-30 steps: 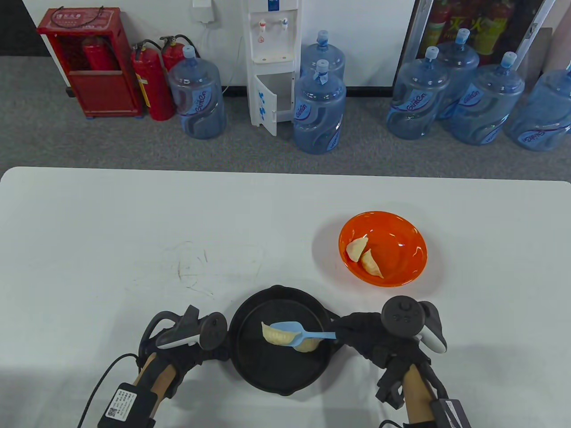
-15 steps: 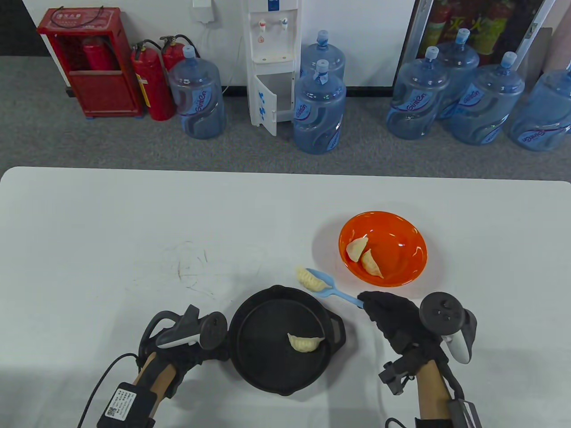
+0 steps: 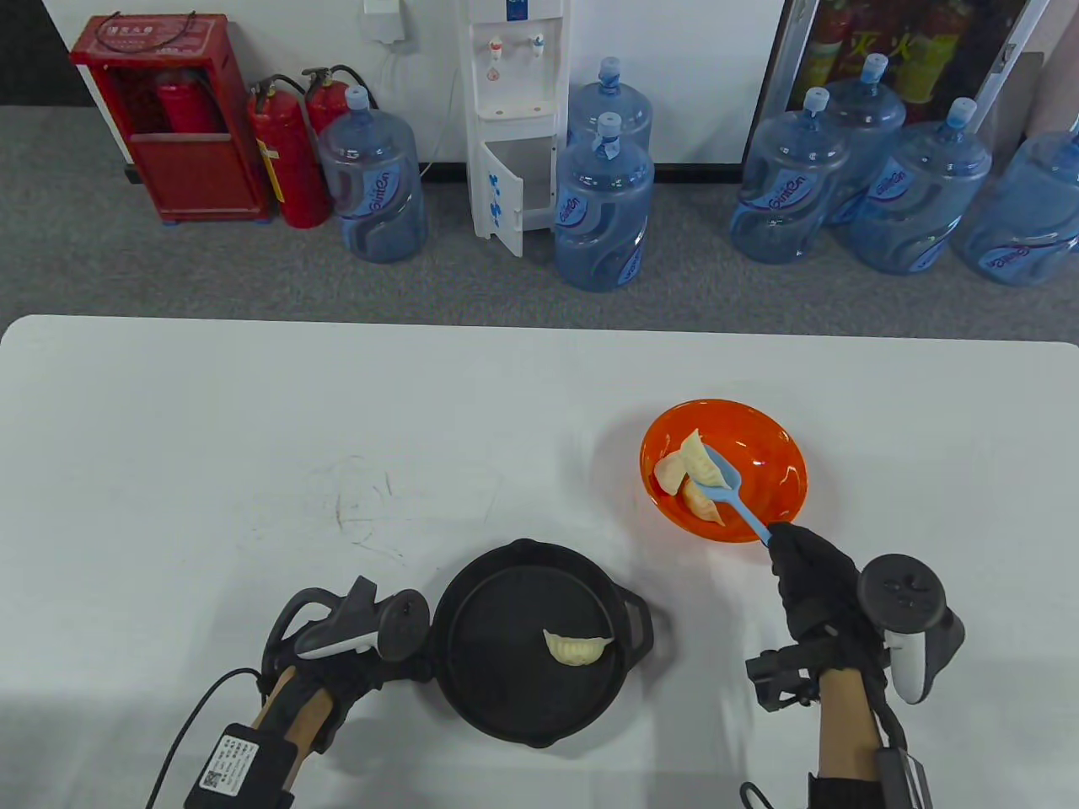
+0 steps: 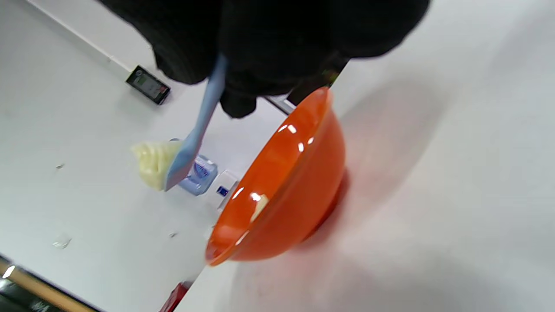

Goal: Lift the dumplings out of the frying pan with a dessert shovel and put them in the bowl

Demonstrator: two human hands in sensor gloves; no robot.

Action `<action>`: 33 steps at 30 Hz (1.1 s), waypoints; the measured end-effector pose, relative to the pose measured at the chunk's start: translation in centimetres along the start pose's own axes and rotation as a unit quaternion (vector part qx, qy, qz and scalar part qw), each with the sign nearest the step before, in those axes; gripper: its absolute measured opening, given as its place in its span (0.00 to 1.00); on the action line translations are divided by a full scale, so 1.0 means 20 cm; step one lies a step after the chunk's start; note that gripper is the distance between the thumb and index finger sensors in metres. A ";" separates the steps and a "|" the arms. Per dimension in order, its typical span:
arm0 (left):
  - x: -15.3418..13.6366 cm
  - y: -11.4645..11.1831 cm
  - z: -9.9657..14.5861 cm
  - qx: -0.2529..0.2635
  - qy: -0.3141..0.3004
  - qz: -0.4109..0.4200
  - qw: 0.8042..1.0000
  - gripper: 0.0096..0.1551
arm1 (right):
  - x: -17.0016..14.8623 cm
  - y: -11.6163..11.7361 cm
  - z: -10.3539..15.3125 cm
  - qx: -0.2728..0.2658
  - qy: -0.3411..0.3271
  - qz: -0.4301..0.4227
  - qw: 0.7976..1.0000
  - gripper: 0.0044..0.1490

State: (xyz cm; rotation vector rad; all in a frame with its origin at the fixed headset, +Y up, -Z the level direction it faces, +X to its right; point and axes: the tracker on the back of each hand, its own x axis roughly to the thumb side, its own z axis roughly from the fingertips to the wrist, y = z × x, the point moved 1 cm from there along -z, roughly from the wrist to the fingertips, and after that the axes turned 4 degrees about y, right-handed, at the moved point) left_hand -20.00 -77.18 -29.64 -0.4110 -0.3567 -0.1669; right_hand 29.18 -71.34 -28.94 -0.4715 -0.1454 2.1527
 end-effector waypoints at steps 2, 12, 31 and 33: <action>0.00 0.00 0.00 0.000 0.000 0.000 1.000 0.36 | -0.01 -0.01 0.00 -0.017 0.014 0.018 1.000 0.27; 0.00 0.00 0.00 -0.001 0.001 0.000 1.000 0.36 | 0.02 0.01 0.00 -0.078 0.027 0.199 0.976 0.27; 0.00 0.00 0.00 0.000 0.000 0.001 1.000 0.35 | 0.20 0.15 0.04 -0.131 -0.070 0.434 0.889 0.26; 0.00 0.00 0.00 0.000 0.000 0.001 1.000 0.35 | 0.22 0.17 0.06 -0.146 -0.090 0.471 0.865 0.26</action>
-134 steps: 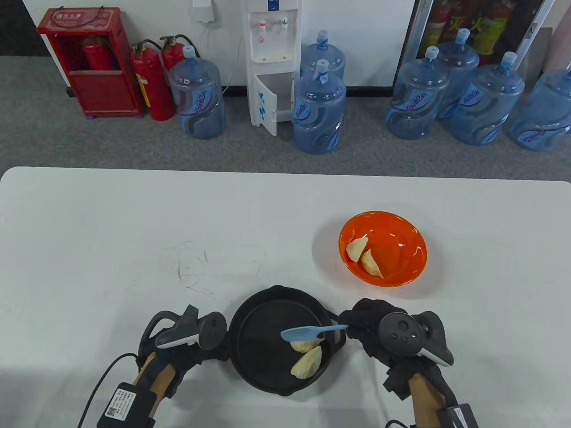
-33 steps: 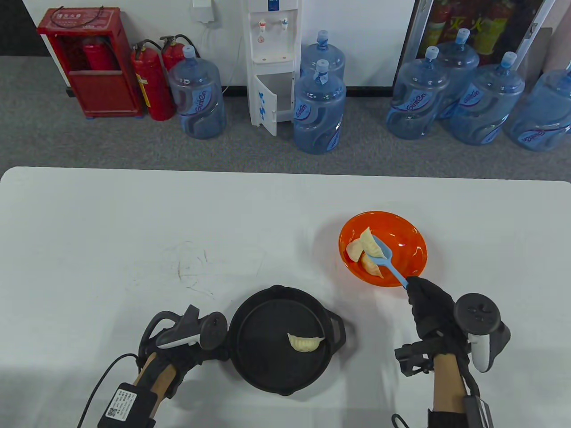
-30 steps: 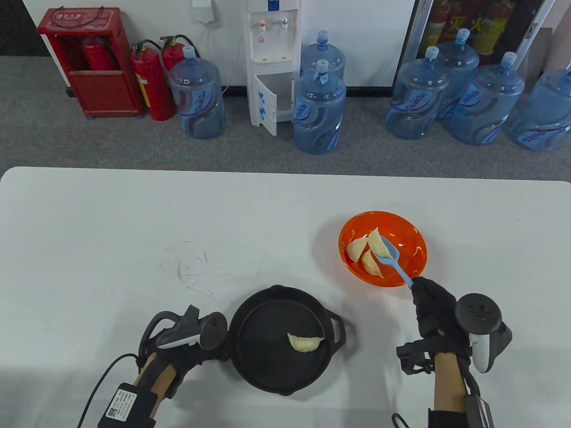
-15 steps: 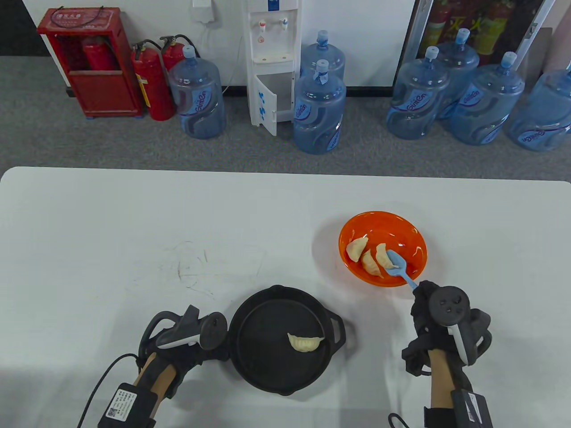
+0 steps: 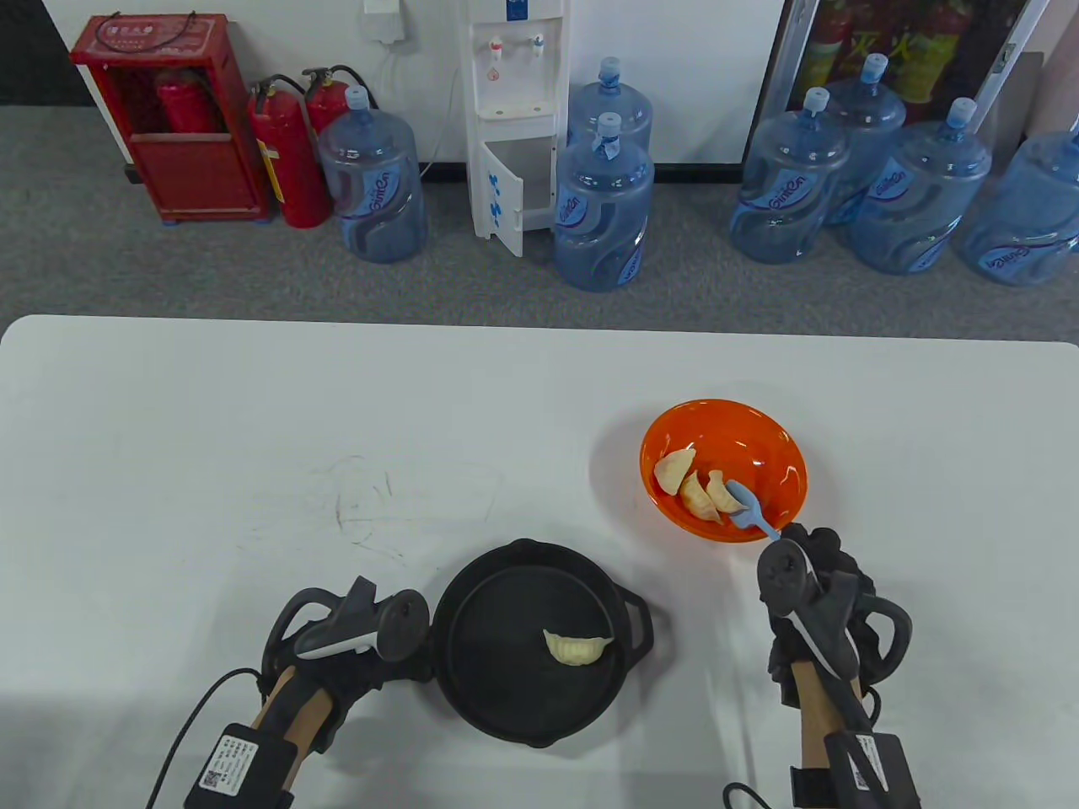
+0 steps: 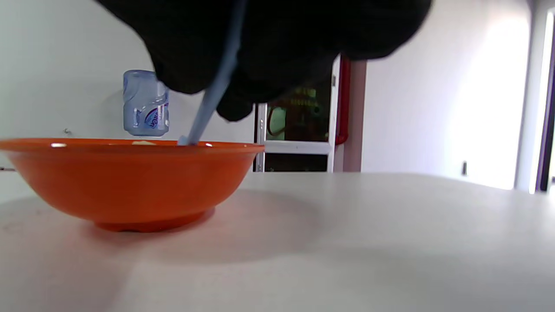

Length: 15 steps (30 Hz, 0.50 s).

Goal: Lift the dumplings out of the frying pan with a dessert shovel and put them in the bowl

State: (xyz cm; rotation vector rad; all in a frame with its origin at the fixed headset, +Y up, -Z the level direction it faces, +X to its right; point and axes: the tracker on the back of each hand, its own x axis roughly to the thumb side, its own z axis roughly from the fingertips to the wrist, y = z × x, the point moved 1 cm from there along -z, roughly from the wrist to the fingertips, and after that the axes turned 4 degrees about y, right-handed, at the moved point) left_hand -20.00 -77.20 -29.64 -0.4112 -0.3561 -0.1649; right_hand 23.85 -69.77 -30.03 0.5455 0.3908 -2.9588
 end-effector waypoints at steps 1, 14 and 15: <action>0.00 0.00 0.00 0.000 0.000 0.000 1.000 0.35 | 0.01 0.00 0.00 -0.006 -0.007 0.013 1.000 0.26; 0.00 0.00 0.00 0.001 0.003 -0.001 1.000 0.36 | 0.00 -0.03 0.03 -0.035 -0.019 0.057 0.998 0.26; 0.00 0.00 0.00 0.000 0.003 -0.001 1.000 0.36 | -0.01 -0.03 0.03 -0.033 -0.015 0.048 0.998 0.26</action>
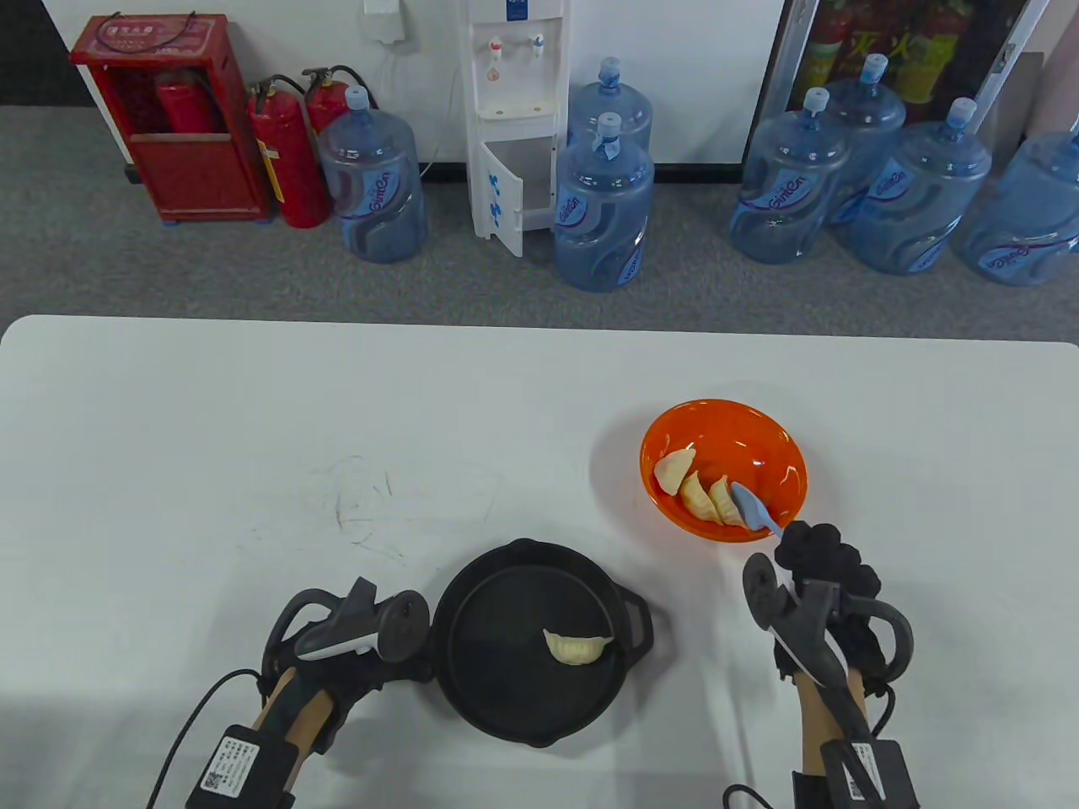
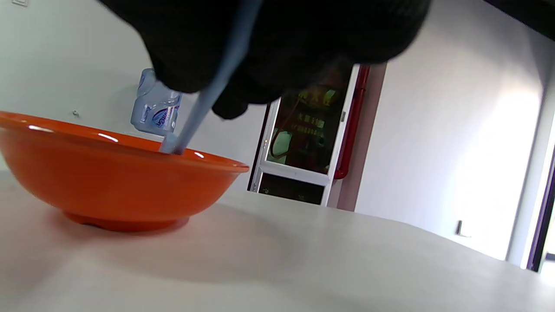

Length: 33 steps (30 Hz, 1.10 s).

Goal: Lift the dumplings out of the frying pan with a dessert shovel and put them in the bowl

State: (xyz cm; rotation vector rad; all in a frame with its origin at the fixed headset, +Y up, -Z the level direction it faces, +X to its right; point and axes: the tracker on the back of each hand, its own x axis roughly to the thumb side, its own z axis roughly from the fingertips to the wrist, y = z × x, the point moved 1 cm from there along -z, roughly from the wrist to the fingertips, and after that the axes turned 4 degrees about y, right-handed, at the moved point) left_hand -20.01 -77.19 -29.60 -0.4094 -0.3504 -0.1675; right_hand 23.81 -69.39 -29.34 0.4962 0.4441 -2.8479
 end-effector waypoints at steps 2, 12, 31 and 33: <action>0.00 0.00 0.00 0.000 0.000 0.000 1.000 0.36 | -0.03 0.00 0.00 -0.003 0.009 -0.002 1.000 0.26; 0.00 0.00 0.00 0.000 0.001 0.000 1.000 0.36 | -0.05 -0.13 0.05 -0.047 -0.036 -0.190 0.980 0.26; 0.00 0.00 0.00 0.000 0.003 -0.001 1.000 0.36 | 0.23 -0.11 0.16 0.145 -0.294 -0.201 0.923 0.24; 0.00 0.00 0.00 0.000 0.003 -0.001 1.000 0.36 | 0.24 -0.10 0.16 0.166 -0.300 -0.208 0.916 0.23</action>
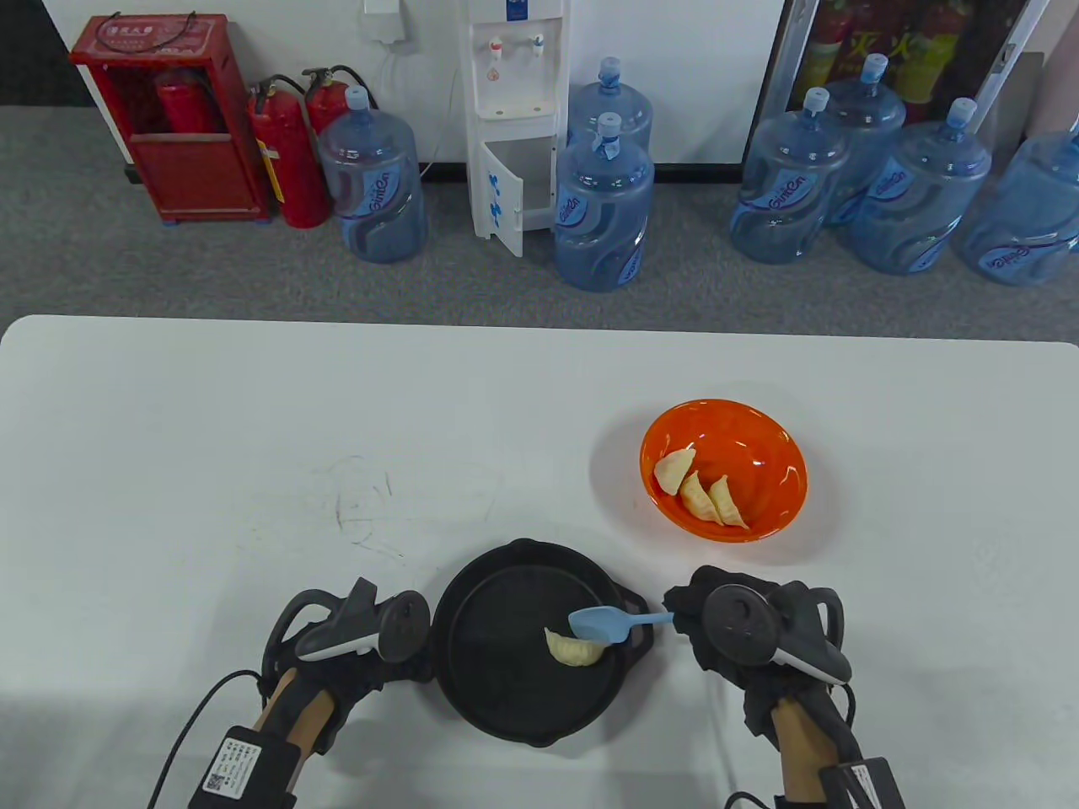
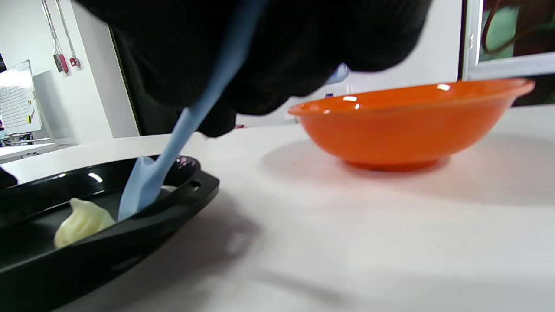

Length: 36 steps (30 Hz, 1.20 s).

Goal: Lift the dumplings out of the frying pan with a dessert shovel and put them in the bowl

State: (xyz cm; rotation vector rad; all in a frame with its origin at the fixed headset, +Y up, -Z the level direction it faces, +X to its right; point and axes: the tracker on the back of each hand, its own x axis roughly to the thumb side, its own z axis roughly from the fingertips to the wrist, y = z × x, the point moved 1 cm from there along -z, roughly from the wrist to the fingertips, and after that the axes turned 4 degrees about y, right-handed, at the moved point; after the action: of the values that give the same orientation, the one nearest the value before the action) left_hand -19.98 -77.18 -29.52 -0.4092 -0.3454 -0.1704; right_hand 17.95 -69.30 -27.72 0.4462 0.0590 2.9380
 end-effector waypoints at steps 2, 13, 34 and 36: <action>0.00 0.00 0.00 0.000 0.000 0.000 1.000 0.36 | 0.01 0.01 -0.01 0.014 -0.007 -0.009 1.000 0.24; 0.00 0.00 0.00 -0.001 0.000 0.000 1.000 0.36 | 0.13 0.11 -0.05 0.091 -0.055 -0.052 0.993 0.24; 0.00 0.00 0.00 -0.003 0.001 -0.001 1.000 0.36 | 0.30 0.21 -0.07 0.133 -0.101 -0.085 0.982 0.26; 0.00 0.00 0.00 -0.003 0.001 -0.001 1.000 0.36 | 0.30 0.21 -0.07 0.140 -0.098 -0.095 0.981 0.26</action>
State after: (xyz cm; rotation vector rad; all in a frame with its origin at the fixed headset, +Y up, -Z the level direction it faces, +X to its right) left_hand -19.89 -77.15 -29.56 -0.4144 -0.3433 -0.1731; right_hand 11.26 -72.53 -27.15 0.7232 0.4659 2.6904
